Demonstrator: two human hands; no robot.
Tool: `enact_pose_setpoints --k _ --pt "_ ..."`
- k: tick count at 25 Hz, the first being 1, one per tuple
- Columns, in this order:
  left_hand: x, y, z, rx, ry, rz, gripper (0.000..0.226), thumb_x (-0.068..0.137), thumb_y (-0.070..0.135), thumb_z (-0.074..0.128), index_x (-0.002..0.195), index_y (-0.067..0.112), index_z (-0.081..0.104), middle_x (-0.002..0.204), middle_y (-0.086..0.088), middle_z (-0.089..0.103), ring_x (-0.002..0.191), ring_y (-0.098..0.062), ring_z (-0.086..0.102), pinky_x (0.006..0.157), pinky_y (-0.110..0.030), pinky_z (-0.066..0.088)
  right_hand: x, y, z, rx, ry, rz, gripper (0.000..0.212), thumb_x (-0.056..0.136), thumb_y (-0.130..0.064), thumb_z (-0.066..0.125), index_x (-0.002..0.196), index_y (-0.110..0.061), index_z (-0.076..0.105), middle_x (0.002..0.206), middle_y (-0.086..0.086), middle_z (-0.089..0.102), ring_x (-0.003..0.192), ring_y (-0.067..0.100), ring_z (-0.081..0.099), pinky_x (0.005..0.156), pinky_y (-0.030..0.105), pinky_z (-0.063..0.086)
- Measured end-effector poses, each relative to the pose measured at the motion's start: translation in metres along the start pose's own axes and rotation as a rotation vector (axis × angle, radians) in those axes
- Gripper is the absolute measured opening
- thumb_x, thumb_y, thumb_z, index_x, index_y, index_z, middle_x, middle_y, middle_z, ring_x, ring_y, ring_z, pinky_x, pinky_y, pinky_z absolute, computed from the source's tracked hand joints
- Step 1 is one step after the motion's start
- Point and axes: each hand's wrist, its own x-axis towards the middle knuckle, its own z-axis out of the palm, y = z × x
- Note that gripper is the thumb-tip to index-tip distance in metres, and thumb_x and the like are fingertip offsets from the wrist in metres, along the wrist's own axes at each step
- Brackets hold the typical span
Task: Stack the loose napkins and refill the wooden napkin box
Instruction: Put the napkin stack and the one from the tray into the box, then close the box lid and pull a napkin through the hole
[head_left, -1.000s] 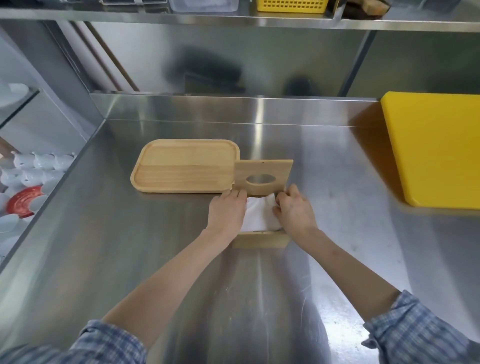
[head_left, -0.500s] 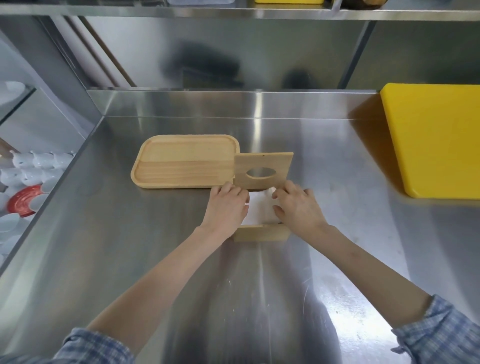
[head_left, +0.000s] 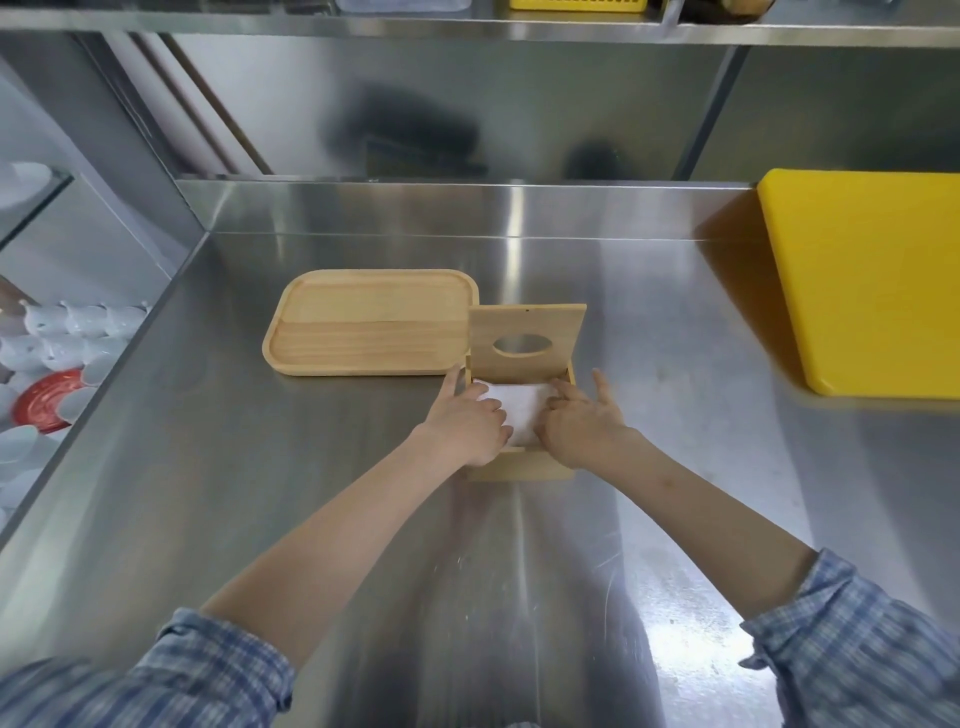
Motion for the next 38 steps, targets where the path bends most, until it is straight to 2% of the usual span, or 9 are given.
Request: enact_pose_setpoints --k 5,8,11,14,17,23,28,32,38 --pt "-0.01 0.001 -0.002 -0.191 0.139 -0.012 0.042 0.098 0.031 0.028 0.131 0.014 0.047 0.14 0.0 0.048 0.138 -0.017 0.029 0.117 -0.047 0.001 -0.009 0.003 0.004 0.335 0.256 -0.009 0.036 0.097 -0.018 0.034 0.126 -0.009 0.052 0.143 0.006 0.046 0.142 0.016 0.027 0.119 0.041 0.011" --pt "-0.02 0.001 -0.007 -0.395 0.404 -0.079 0.033 0.095 0.026 0.038 0.125 0.015 0.048 0.129 -0.002 0.056 0.122 -0.022 0.048 0.104 -0.035 0.029 -0.022 0.005 0.001 0.713 0.552 0.051 0.03 0.093 -0.014 0.046 0.12 -0.01 0.058 0.126 0.008 0.056 0.11 0.029 0.057 0.084 0.031 0.042" --pt "-0.029 -0.004 -0.009 -0.485 0.672 -0.17 0.028 0.093 0.021 0.043 0.119 0.013 0.05 0.116 -0.005 0.058 0.108 -0.025 0.053 0.085 -0.035 0.04 -0.032 0.012 -0.008 0.91 0.896 0.129 0.024 0.09 -0.008 0.051 0.112 -0.009 0.061 0.111 0.01 0.056 0.088 0.029 0.06 0.062 0.029 0.039" --pt "-0.031 -0.011 -0.012 -0.506 0.822 -0.218 0.04 0.089 0.019 0.049 0.128 0.009 0.047 0.116 -0.011 0.056 0.103 -0.03 0.056 0.078 -0.039 0.046 -0.03 0.022 -0.019 0.96 1.045 0.119 0.033 0.088 -0.004 0.052 0.12 -0.009 0.057 0.119 0.01 0.054 0.1 0.025 0.058 0.07 0.035 0.05" --pt "-0.026 -0.019 -0.015 -0.377 0.953 -0.232 0.051 0.082 0.022 0.058 0.129 0.006 0.048 0.116 -0.016 0.06 0.093 -0.033 0.063 0.069 -0.039 0.052 -0.027 0.025 -0.026 0.889 1.054 0.118 0.044 0.09 -0.005 0.051 0.133 -0.01 0.047 0.137 0.009 0.046 0.116 0.027 0.054 0.084 0.039 0.053" --pt "-0.023 -0.022 -0.029 -0.441 0.813 -0.269 0.049 0.093 0.025 0.047 0.139 0.012 0.037 0.14 -0.007 0.042 0.123 -0.028 0.044 0.095 -0.038 0.036 -0.021 0.028 -0.03 0.852 0.913 0.116 0.043 0.094 -0.007 0.045 0.137 -0.008 0.043 0.144 0.006 0.043 0.116 0.029 0.054 0.086 0.038 0.049" --pt "-0.031 -0.023 -0.03 -0.529 0.914 -0.224 0.026 0.092 0.017 0.047 0.116 0.011 0.056 0.117 -0.006 0.057 0.106 -0.025 0.054 0.088 -0.034 0.036 -0.024 0.035 -0.027 0.942 0.97 0.115 0.024 0.091 -0.003 0.05 0.112 -0.005 0.061 0.116 0.01 0.059 0.092 0.03 0.062 0.076 0.036 0.051" --pt "-0.04 -0.022 -0.008 -0.563 0.995 -0.15 0.021 0.089 0.021 0.05 0.098 0.011 0.066 0.097 -0.005 0.066 0.091 -0.024 0.061 0.083 -0.029 0.037 -0.036 0.035 -0.008 0.921 0.969 0.069 0.019 0.089 -0.006 0.057 0.103 -0.005 0.069 0.103 0.013 0.064 0.087 0.025 0.063 0.07 0.011 0.035" --pt "-0.047 -0.01 0.042 -0.574 1.013 -0.018 0.024 0.084 0.025 0.05 0.085 0.011 0.069 0.084 -0.004 0.067 0.085 -0.009 0.048 0.074 -0.024 0.034 -0.048 0.017 0.038 0.793 0.984 -0.039 0.02 0.082 -0.01 0.057 0.093 -0.011 0.073 0.098 0.006 0.071 0.079 0.026 0.069 0.067 0.03 0.055"
